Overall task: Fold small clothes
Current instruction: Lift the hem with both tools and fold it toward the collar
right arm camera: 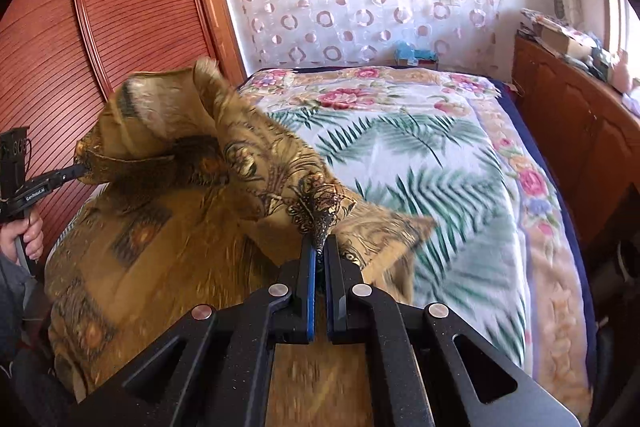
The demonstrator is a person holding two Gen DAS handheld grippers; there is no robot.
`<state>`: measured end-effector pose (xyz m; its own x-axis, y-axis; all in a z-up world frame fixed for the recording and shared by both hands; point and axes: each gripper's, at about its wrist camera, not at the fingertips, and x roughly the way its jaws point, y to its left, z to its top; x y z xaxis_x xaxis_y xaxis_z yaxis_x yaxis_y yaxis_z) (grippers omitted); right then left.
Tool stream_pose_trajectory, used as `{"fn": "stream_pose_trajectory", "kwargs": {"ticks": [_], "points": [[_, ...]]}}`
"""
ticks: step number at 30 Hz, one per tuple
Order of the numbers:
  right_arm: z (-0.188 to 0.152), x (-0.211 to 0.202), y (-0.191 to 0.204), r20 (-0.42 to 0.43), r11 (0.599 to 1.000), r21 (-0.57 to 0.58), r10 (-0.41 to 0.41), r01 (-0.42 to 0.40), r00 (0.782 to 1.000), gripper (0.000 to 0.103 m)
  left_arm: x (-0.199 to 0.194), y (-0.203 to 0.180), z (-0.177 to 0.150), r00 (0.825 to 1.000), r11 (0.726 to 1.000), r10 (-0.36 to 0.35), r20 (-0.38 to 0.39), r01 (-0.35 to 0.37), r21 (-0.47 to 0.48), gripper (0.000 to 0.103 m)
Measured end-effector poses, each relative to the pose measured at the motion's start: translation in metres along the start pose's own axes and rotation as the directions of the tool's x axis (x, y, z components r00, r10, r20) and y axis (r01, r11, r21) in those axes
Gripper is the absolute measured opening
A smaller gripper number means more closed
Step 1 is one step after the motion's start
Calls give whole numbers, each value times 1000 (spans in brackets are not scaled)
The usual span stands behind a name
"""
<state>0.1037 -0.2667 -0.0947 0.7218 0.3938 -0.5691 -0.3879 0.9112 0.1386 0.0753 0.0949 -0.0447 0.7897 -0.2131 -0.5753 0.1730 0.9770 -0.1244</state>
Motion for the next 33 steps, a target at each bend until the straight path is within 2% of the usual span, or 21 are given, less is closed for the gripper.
{"fn": "stream_pose_trajectory", "kwargs": {"ticks": [6,12,16,20,23,25,27,28,30,32,33], "points": [[-35,-41,-2,7,999,43,-12,12,1000,3,-30,16,-23,1000,998,5,20,-4,-66,2],[-46,-64,9,1,999,47,6,-6,1000,3,-50,21,-41,1000,997,12,7,-12,-75,2],[-51,-59,9,-44,999,36,7,-6,999,3,-50,23,-51,1000,997,22,-16,-23,-80,3],[-50,-46,6,-77,1000,19,-13,14,997,3,-45,31,-55,997,994,54,-50,-58,-89,7],[-47,-43,5,-82,1000,21,-21,23,996,3,-52,36,-56,998,994,59,-33,-62,-90,12],[-45,-46,6,-76,1000,18,-21,23,997,3,-61,38,-54,997,993,81,-7,-81,-83,25],[-43,-48,7,-76,1000,9,-25,26,997,3,-68,44,-49,994,990,112,8,-111,-87,33],[-45,-48,8,-76,1000,3,-29,29,997,3,-70,47,-48,993,989,115,12,-114,-92,40],[-46,-53,11,-74,999,-7,-34,33,997,4,-75,52,-42,993,989,117,28,-114,-95,43],[-45,-58,13,-68,999,-21,-46,45,997,6,-77,56,-35,991,988,128,33,-124,-87,52],[-46,-61,14,-64,998,-26,-53,51,997,8,-76,57,-32,991,988,131,35,-128,-85,62]]}}
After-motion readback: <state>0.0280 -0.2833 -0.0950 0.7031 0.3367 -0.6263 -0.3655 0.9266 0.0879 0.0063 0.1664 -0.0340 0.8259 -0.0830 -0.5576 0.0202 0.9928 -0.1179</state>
